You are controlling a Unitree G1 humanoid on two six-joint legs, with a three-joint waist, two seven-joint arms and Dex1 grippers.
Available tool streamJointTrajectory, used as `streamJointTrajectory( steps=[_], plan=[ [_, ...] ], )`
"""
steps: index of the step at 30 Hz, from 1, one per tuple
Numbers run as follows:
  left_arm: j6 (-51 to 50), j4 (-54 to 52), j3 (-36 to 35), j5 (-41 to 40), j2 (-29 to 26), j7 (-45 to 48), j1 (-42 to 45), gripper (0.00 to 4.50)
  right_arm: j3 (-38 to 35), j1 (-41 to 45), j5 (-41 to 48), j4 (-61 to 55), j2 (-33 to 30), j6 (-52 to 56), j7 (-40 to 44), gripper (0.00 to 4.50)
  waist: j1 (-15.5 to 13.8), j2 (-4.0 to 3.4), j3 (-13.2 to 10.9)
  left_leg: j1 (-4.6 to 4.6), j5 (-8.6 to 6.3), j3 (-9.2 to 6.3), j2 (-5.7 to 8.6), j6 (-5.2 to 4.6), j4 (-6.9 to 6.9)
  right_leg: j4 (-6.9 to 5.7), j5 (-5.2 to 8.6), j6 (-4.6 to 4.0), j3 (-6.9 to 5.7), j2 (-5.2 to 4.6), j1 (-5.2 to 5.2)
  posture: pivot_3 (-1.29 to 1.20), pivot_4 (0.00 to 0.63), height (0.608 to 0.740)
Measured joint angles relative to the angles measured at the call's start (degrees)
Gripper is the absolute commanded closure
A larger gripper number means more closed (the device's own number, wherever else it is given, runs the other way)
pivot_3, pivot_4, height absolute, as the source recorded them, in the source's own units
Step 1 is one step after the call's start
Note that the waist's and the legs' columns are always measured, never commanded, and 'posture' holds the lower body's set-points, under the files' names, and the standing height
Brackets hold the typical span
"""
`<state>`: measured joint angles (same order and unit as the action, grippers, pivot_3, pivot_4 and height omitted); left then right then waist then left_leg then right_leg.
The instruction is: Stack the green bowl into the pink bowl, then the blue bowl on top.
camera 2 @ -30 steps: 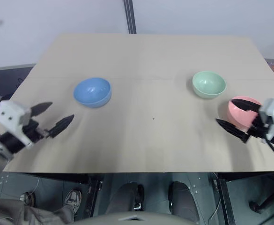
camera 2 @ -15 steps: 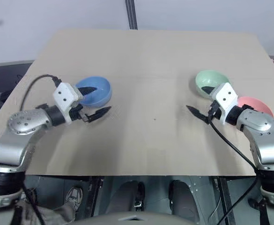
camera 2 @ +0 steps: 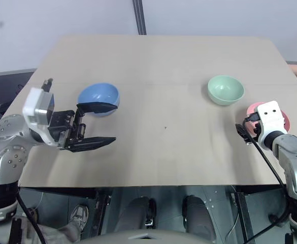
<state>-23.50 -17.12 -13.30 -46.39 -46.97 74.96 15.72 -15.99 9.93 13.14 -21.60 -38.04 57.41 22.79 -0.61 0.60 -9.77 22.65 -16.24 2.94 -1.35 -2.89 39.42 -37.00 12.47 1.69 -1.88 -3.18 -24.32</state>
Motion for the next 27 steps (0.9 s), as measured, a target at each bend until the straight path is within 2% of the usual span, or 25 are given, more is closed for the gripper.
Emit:
streamJointTrajectory(
  steps=[6, 7, 14, 17, 20, 23, 27],
  plan=[
    [-0.31, 0.47, 0.44, 0.03, 0.02, 0.24, 0.32, 0.00, 1.59, 2.29, -0.43, 5.07, -0.78, -0.95, 0.42, 4.16, -0.03, 0.00, 0.00, 0.18, 0.00, 0.03, -0.03, 0.00, -0.03, 0.06, -0.11, 0.18, 0.08, 0.06, -0.13, 0.00, 0.150, 0.740],
    [-0.41, 0.47, 0.43, 0.03, 0.02, 0.11, 0.29, 0.00, 2.09, 2.59, -0.59, 5.80, -1.02, -1.57, 0.51, 4.40, -0.04, 0.00, 0.00, 0.20, -0.01, 0.03, -0.03, 0.00, -0.04, 0.09, -0.11, 0.18, 0.10, 0.05, -0.14, 0.00, 0.150, 0.740],
    [-0.69, 0.33, 0.07, 0.33, 0.34, -2.69, -1.53, 0.00, 5.80, 2.41, -1.75, 4.99, -5.41, -5.53, 3.71, 4.40, -0.04, -0.02, -0.01, 0.22, -0.01, 0.10, -0.12, -0.01, -0.07, 0.14, -0.11, 0.19, 0.17, 0.03, -0.19, 0.00, 0.150, 0.740],
    [0.29, 0.42, -1.87, 1.84, 0.31, -3.70, -5.44, 0.00, 5.92, -2.49, 2.35, -6.14, -11.26, -6.50, 11.85, 4.40, -0.05, 0.00, -0.01, 0.24, -0.02, 0.07, -0.25, 0.00, -0.18, 0.15, -0.11, 0.19, 0.13, 0.07, -0.26, 0.00, 0.150, 0.740],
    [1.54, 0.76, -4.58, 2.75, 0.25, -3.96, -9.08, 0.00, 6.38, -5.34, 11.38, -17.96, -10.94, -6.13, 18.93, 4.40, 0.28, 0.01, -0.01, 0.21, -0.03, 0.10, -0.44, 0.01, -0.17, 0.17, -0.10, 0.20, 0.14, 0.20, -0.26, 0.00, 0.150, 0.740],
    [2.85, 1.28, -5.93, 4.22, 0.25, -4.28, -10.71, 0.00, 13.54, -1.90, 13.54, -22.37, -8.58, -6.60, 19.76, 4.40, 0.37, 0.10, -0.02, 0.17, -0.02, 0.13, -0.46, 0.02, -0.10, 0.16, -0.06, 0.20, 0.10, 0.20, -0.24, 0.00, 0.150, 0.740],
    [3.19, 1.64, -6.46, 4.68, 0.28, -5.43, -10.89, 0.00, 27.21, 5.27, 8.76, -17.39, -3.74, -10.86, 19.33, 4.40, 0.31, 0.15, -0.02, 0.11, 0.09, 0.18, -0.47, 0.12, 0.03, 0.11, -0.04, 0.02, 0.15, 0.20, -0.20, 0.00, 0.150, 0.740]
  ],
)
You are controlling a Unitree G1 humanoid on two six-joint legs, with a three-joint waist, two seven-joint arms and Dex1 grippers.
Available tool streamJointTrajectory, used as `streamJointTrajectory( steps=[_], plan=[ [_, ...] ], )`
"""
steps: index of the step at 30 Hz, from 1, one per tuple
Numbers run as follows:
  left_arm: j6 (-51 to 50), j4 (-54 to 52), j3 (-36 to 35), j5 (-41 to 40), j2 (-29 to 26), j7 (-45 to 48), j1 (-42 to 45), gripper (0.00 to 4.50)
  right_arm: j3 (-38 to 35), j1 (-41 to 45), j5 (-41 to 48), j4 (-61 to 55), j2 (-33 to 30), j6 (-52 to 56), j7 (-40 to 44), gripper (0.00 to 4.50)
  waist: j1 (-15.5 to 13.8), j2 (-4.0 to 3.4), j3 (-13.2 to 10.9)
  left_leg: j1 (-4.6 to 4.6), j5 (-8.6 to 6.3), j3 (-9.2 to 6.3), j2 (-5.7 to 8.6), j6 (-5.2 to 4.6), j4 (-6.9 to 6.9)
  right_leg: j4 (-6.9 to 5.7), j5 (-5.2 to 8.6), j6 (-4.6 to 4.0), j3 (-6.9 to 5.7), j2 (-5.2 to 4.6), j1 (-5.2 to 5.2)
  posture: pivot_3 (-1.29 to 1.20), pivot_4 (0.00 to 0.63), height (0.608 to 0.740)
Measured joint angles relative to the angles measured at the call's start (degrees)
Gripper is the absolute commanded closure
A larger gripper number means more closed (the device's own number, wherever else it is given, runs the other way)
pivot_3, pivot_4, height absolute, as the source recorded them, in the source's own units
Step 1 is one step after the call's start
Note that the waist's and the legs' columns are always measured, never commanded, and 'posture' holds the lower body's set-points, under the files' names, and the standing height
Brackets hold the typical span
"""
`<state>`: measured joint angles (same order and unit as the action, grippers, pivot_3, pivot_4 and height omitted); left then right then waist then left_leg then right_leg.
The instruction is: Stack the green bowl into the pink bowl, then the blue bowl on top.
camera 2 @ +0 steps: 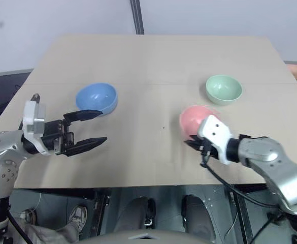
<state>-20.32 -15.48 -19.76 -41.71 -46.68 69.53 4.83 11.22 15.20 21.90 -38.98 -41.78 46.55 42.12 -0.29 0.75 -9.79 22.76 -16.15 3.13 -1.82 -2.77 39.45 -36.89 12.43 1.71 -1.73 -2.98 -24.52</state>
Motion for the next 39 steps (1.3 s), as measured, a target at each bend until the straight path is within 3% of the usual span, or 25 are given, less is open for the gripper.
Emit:
streamJointTrajectory(
  steps=[4, 5, 6, 13, 16, 19, 22, 26, 31, 34, 39],
  plan=[
    [0.00, -0.29, 0.12, -0.04, 0.18, -0.85, 0.16, 0.00, 8.50, 6.04, -5.43, 10.29, 5.49, -5.62, 0.13, 4.40, -0.15, 0.07, 0.04, 0.04, 0.05, -0.01, 0.00, 0.07, 0.00, -0.10, -0.16, -0.27, 0.02, 0.04, -0.07, 0.00, 0.150, 0.740],
    [-0.02, -0.48, 0.07, -0.06, 0.22, -1.22, 0.10, 0.00, 10.07, 7.34, -6.93, 13.10, 6.43, -7.59, 0.48, 3.72, -0.25, 0.07, 0.04, 0.05, 0.06, -0.02, 0.00, 0.09, -0.02, -0.10, -0.16, -0.27, 0.02, 0.07, -0.08, 0.00, 0.150, 0.740],
    [-0.08, -0.79, 0.08, -0.10, 0.31, -1.55, 0.10, 0.00, 11.12, 8.55, -8.12, 15.05, 7.03, -8.96, 0.86, 3.46, -0.27, 0.07, 0.04, 0.07, 0.09, -0.01, -0.01, 0.14, -0.03, -0.09, -0.18, -0.24, 0.02, 0.08, -0.10, 0.00, 0.150, 0.740],
    [-0.26, -2.71, 0.09, -0.25, 0.94, -3.10, -0.53, 0.00, 12.95, 12.67, -13.02, 22.15, 11.07, -14.66, 1.24, 0.04, -0.36, 0.07, 0.04, 0.16, 0.12, 0.06, -0.02, 0.22, -0.10, 0.01, -0.28, -0.08, 0.06, 0.09, -0.16, 0.00, 0.150, 0.740],
    [-0.27, -3.10, 0.09, -0.26, 1.14, -3.47, -0.57, 0.00, 11.80, 12.90, -13.35, 21.50, 11.24, -15.41, 1.24, 0.04, -0.38, 0.07, 0.04, 0.15, 0.09, 0.08, -0.02, 0.16, -0.09, 0.01, -0.28, -0.08, 0.07, 0.08, -0.16, 0.00, 0.150, 0.740],
    [-0.25, -3.16, 0.12, -0.28, 2.02, -3.92, -0.66, 0.00, 1.10, 14.60, -2.72, 15.75, 10.25, -10.70, 4.01, 0.04, -0.44, 0.00, -0.05, 0.13, 0.05, 0.09, -0.04, 0.09, -0.08, -0.02, -0.30, -0.06, 0.07, 0.07, -0.16, 0.00, 0.150, 0.740],
    [-0.23, -3.16, 0.29, -0.25, 2.88, -4.48, -0.58, 0.00, -4.83, 19.44, -2.04, 16.67, 6.54, -10.90, 3.71, 0.04, -0.39, 0.09, 0.01, 0.02, 0.04, 0.10, -0.06, 0.08, -0.09, -0.03, -0.29, -0.08, 0.06, 0.09, -0.10, 0.00, 0.150, 0.740],
    [-0.16, -3.15, 1.48, -0.19, 3.88, -4.94, -0.39, 0.00, -2.59, 21.18, -12.08, 33.90, 3.05, -18.40, 1.74, 0.04, -0.39, 0.21, 0.08, 0.02, 0.06, 0.20, -0.05, 0.08, -0.08, -0.06, -0.19, -0.32, 0.10, 0.13, -0.10, 0.00, 0.150, 0.740],
    [-0.10, -3.48, 1.92, -0.16, 3.99, -5.22, -0.54, 0.00, 0.47, 26.98, -19.27, 60.68, 8.50, -29.99, -0.98, 0.04, 0.92, 0.20, 0.07, 0.02, 0.10, 0.39, -0.01, 0.15, -0.10, -0.12, -0.34, -0.13, 0.38, 0.23, -0.25, 0.00, 0.150, 0.740],
    [-0.09, -4.53, 1.62, -0.23, 4.09, -6.02, -1.85, 0.00, 1.19, 31.68, -23.49, 74.80, 10.89, -36.93, -4.58, 0.76, 1.30, 0.19, 0.06, 0.06, 0.16, 0.54, -0.19, 0.27, -0.19, -0.09, -0.34, -0.13, 0.58, 0.26, -0.37, 0.00, 0.150, 0.740],
    [-0.25, -6.83, -0.63, -0.84, 4.05, -7.41, -5.07, 0.00, 0.69, 35.93, -24.26, 83.06, 13.00, -41.68, -5.39, 3.11, 1.30, 0.19, 0.06, 0.12, 0.14, 0.80, -0.25, 0.26, -0.29, -0.07, -0.34, -0.12, 0.82, 0.27, -0.54, 0.00, 0.150, 0.740]
  ],
)
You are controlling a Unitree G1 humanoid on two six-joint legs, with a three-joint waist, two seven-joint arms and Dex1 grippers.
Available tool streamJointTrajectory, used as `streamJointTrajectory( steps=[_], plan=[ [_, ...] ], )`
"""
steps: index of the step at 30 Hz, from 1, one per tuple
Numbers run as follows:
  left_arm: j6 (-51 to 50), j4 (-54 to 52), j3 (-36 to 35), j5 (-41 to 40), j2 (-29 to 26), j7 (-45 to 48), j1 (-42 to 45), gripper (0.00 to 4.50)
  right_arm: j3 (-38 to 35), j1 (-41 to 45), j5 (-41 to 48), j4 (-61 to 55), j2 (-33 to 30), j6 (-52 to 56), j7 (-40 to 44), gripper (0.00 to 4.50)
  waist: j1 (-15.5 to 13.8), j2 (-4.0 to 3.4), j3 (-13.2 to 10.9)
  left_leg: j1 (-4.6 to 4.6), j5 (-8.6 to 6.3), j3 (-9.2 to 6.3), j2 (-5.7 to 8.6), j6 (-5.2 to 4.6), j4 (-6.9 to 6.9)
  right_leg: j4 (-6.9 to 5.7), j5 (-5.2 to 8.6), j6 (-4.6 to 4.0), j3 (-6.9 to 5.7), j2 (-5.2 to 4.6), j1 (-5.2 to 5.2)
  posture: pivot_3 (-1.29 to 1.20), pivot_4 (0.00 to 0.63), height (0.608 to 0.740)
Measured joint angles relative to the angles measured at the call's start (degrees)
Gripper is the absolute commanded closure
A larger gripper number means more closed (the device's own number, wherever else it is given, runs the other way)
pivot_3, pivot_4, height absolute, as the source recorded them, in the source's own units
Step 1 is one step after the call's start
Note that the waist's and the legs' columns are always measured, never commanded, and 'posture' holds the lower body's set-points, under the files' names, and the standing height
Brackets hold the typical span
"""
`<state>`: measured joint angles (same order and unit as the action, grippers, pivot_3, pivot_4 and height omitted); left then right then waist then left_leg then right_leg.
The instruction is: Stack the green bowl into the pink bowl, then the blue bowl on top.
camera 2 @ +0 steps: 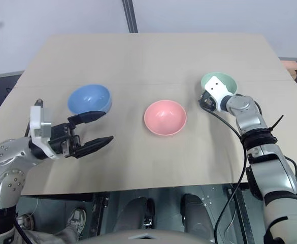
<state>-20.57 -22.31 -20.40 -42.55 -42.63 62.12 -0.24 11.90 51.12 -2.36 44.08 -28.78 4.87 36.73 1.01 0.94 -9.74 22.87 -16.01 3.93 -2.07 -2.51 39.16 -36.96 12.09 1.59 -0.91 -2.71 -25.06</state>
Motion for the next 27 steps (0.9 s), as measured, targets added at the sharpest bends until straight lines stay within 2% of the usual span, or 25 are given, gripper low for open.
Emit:
streamJointTrajectory(
  steps=[3, 7, 9, 10, 11, 13, 15, 19, 21, 24, 25, 27],
  plan=[
    [0.00, -0.77, -0.21, -0.27, 0.00, -0.42, -1.21, 0.00, -0.71, 1.04, -0.42, 1.83, 0.11, -1.58, -0.16, 4.45, -0.20, 0.00, 0.00, 0.00, -0.01, 0.06, 0.00, -0.01, 0.02, 0.01, 0.00, 0.01, 0.04, -0.01, -0.01, 0.00, 0.150, 0.740],
    [-0.03, -2.01, -0.30, -0.42, 0.03, -1.41, -1.60, 0.00, -1.19, 0.88, -0.75, 1.32, 0.11, -2.71, 0.50, 4.45, -0.13, -0.01, 0.00, -0.05, -0.01, 0.13, 0.00, -0.02, 0.03, -0.04, -0.02, 0.02, 0.12, -0.01, -0.02, 0.00, 0.150, 0.740],
    [-0.17, -1.89, -0.42, -0.46, 0.50, -2.68, -1.22, 0.00, -1.88, -1.54, 0.63, -7.14, -1.19, -2.68, 3.66, 4.45, -0.17, -0.03, -0.02, -0.04, -0.02, 0.12, -0.04, -0.03, 0.02, -0.12, -0.02, 0.01, 0.12, 0.02, -0.07, 0.00, 0.150, 0.740],
    [-0.16, -1.88, -0.43, -0.46, 0.50, -2.70, -1.21, 0.00, -1.88, -1.57, 0.66, -7.30, -1.21, -2.68, 3.73, 4.45, -0.18, -0.03, -0.02, -0.03, -0.02, 0.12, -0.04, -0.03, 0.02, -0.12, -0.02, 0.01, 0.12, 0.03, -0.07, 0.00, 0.150, 0.740],
    [-0.26, -1.68, -0.10, -0.34, 0.72, -3.50, -0.46, 0.00, -2.43, -2.97, 2.13, -11.88, -1.92, -1.89, 5.71, 4.45, -0.18, -0.03, -0.02, -0.04, -0.02, 0.12, -0.05, -0.04, 0.01, -0.11, -0.02, 0.01, 0.12, 0.04, -0.07, 0.00, 0.150, 0.740],
    [-0.13, -0.53, -0.51, 0.71, 2.00, -6.86, 0.79, 0.00, -3.93, -9.84, 9.74, -29.11, -4.15, 1.14, 13.39, 4.45, -0.52, -0.04, -0.02, -0.03, -0.09, -0.01, -0.07, -0.12, -0.01, -0.12, -0.02, 0.02, 0.06, 0.02, -0.05, 0.00, 0.150, 0.740],
    [0.01, 1.14, -0.02, 2.78, 2.78, -9.83, 2.50, 0.00, -3.99, -14.69, 15.49, -41.98, -5.75, 6.30, 17.34, 4.45, -0.52, -0.05, -0.02, 0.01, -0.12, 0.00, -0.08, -0.18, -0.01, -0.12, -0.02, 0.02, 0.02, 0.01, -0.07, 0.00, 0.150, 0.740],
    [0.95, 4.31, 0.18, 6.51, 3.58, -13.94, 4.65, 0.00, -3.02, -21.22, 22.08, -61.21, -7.73, 15.08, 19.53, 4.45, -0.47, -0.01, 0.00, -0.04, -0.16, 0.06, -0.06, -0.24, 0.05, -0.10, -0.02, 0.03, 0.02, -0.02, -0.04, 0.00, 0.150, 0.740],
    [1.34, 5.53, 0.39, 7.55, 3.71, -14.57, 5.86, 0.00, -0.05, -22.94, 21.36, -64.92, -6.36, 17.23, 18.56, 4.45, -0.22, 0.16, 0.10, -0.15, -0.16, 0.13, -0.07, -0.25, 0.08, -0.11, -0.09, 0.01, 0.06, 0.01, -0.01, 0.00, 0.150, 0.740],
    [2.26, 5.94, 0.83, 8.79, 3.71, -14.67, 6.59, 0.00, 4.93, -23.59, 18.37, -62.70, -4.45, 17.15, 18.29, 4.45, -0.28, 0.16, 0.09, -0.18, -0.12, 0.15, -0.06, -0.23, 0.17, -0.18, -0.13, -0.08, 0.07, 0.04, -0.01, 0.00, 0.150, 0.740],
    [2.31, 6.11, 0.92, 9.11, 3.71, -14.72, 6.82, 0.00, 6.47, -23.51, 16.83, -60.65, -3.70, 16.54, 18.17, 3.73, -0.30, 0.16, 0.09, -0.19, -0.10, 0.15, -0.06, -0.20, 0.21, -0.23, -0.14, -0.09, 0.07, 0.05, -0.01, 0.00, 0.150, 0.740],
    [2.31, 6.23, 0.98, 9.52, 3.71, -14.90, 7.03, 0.00, 7.63, -23.04, 14.45, -56.78, -2.54, 15.46, 17.44, 2.94, -0.32, 0.16, 0.09, -0.19, -0.08, 0.17, -0.05, -0.18, 0.25, -0.31, -0.14, -0.09, 0.09, 0.05, -0.02, 0.00, 0.150, 0.740]
  ],
)
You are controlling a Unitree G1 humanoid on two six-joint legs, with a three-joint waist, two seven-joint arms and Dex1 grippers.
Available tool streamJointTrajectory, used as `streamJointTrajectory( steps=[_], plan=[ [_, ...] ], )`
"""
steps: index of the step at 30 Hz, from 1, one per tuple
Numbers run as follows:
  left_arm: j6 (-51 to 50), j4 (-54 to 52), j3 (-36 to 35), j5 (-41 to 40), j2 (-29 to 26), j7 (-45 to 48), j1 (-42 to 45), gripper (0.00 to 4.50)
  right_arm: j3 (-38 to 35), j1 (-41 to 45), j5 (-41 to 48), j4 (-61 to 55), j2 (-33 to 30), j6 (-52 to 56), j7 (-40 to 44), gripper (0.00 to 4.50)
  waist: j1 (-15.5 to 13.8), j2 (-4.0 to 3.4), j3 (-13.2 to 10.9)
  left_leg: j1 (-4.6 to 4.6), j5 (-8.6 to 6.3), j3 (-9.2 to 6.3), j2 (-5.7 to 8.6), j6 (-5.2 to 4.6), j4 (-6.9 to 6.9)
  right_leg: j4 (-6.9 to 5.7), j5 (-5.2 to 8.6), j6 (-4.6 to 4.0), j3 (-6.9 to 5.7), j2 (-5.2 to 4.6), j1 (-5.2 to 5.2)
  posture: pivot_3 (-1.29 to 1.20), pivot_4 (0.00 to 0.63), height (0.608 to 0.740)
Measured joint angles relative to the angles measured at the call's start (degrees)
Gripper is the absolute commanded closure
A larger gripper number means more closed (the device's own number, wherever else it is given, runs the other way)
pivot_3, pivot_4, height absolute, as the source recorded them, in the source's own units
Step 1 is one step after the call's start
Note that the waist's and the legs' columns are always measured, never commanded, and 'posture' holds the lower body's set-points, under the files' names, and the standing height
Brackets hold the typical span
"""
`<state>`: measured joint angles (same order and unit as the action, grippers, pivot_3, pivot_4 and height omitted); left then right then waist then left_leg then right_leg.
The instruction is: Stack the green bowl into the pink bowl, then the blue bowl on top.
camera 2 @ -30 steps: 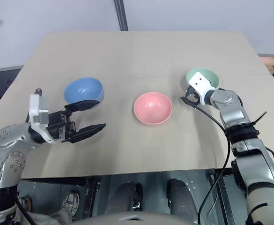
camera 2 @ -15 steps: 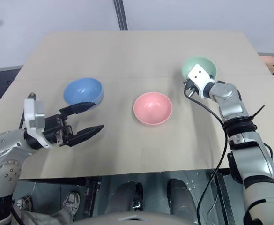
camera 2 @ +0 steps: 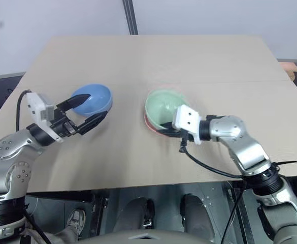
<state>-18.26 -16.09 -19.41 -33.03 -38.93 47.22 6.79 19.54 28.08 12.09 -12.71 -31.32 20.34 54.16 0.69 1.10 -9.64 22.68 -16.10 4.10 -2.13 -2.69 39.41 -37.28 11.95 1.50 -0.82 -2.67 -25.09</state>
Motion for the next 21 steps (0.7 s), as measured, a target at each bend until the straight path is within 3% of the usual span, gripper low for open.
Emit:
streamJointTrajectory(
  steps=[4, 8, 10, 14, 18, 21],
  plan=[
    [-0.18, 0.32, 0.06, 2.56, -0.57, -1.48, -0.08, 0.00, -0.99, 1.47, -1.88, 2.49, 1.08, -1.30, -1.82, 1.00, -0.10, 0.00, 0.00, 0.03, 0.01, -0.03, 0.00, 0.03, -0.01, -0.08, -0.04, 0.06, -0.01, 0.01, -0.04, 0.00, 0.150, 0.740],
    [-0.81, -0.27, 2.42, 14.43, -3.96, -8.96, -1.88, 0.00, -8.22, 0.68, 2.37, -3.18, 0.37, -0.41, -2.58, 1.00, -0.13, -0.01, -0.01, 0.08, 0.03, -0.02, 0.00, 0.07, -0.08, 0.03, -0.04, 0.07, 0.01, 0.01, -0.05, 0.00, 0.150, 0.740],
    [-3.41, -0.68, 3.58, 16.06, -5.13, -10.13, -2.02, 0.00, -10.42, -0.29, 4.81, -6.51, 0.09, 0.80, -2.75, 1.00, -0.21, 0.00, -0.01, 0.10, 0.02, -0.04, -0.02, 0.05, -0.10, 0.08, -0.04, 0.07, -0.01, 0.00, -0.05, 0.00, 0.150, 0.740],
    [-9.87, -0.36, 11.39, 27.17, -13.01, -13.09, 1.24, 0.00, -13.22, -3.13, 9.34, -13.04, -1.23, 4.84, -3.36, 1.00, -0.40, 0.02, -0.02, 0.08, -0.01, -0.02, 0.00, 0.01, -0.12, 0.10, -0.04, 0.08, -0.02, 0.00, -0.03, 0.00, 0.150, 0.740],
    [-10.71, 2.24, 18.07, 34.33, -14.75, -13.63, 6.57, 0.00, -13.85, -5.23, 10.31, -14.96, -1.72, 6.97, -4.79, 1.00, -0.50, 0.02, -0.02, 0.04, -0.01, 0.03, 0.00, 0.00, -0.10, 0.08, -0.01, 0.03, 0.00, 0.00, -0.04, 0.00, 0.150, 0.740],
    [-10.13, 3.93, 20.48, 36.20, -14.73, -12.87, 7.40, 1.28, -14.10, -5.81, 10.73, -15.63, -1.79, 7.61, -5.95, 0.95, 0.02, 0.03, -0.03, 0.08, -0.01, 0.06, -0.03, 0.01, -0.12, 0.04, -0.04, 0.07, 0.02, 0.03, -0.13, 0.00, 0.150, 0.740]
  ],
)
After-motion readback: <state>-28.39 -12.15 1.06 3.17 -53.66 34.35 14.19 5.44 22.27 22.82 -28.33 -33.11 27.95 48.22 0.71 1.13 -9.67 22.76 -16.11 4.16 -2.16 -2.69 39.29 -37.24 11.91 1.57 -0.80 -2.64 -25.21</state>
